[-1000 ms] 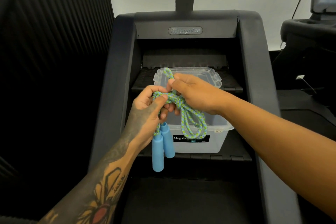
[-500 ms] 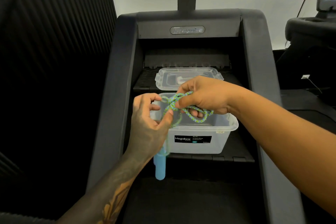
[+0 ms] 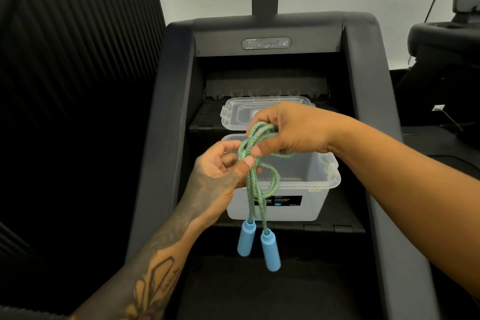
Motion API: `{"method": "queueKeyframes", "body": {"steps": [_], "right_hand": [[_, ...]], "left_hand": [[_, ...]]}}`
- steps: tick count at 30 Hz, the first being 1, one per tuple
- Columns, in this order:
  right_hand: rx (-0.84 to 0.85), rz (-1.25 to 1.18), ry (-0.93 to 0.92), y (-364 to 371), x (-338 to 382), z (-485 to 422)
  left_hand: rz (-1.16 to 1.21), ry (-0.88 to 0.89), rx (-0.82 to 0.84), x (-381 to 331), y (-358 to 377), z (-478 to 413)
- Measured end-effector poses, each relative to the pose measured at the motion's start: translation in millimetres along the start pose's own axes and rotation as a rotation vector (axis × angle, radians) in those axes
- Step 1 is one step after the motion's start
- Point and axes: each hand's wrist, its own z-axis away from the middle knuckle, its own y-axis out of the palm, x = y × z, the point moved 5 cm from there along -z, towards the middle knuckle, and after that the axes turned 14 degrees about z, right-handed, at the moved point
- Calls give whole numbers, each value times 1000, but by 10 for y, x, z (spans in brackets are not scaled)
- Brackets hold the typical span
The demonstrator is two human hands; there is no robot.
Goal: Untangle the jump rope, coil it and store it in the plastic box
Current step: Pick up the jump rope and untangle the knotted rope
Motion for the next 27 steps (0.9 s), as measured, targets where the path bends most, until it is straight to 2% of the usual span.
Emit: {"method": "queueKeyframes", "body": {"steps": [3,6,8,9,12,14,27], "right_hand": [[-180,151,-39,-72,-21,-20],[-628,461,-143,-188,75,55],[-833,551,-271,-215,193,160],[-827,567,-332,-207,225,180],[-465,537,-375,-22,212,115],[-337,573,-348,138,163,55],[-453,680,-346,271,231,-46]], "left_hand": [[81,-6,-87,30,-13,-32],[151,20,-167,43,-42,-51],[185,42,-205,47,-75,-56],[193,48,-220,49,-94,-59],[201,41,-238,74,-130,-64],[200,30,-243,88,-138,-70],[250,34,-216,23,-88,-37]]}}
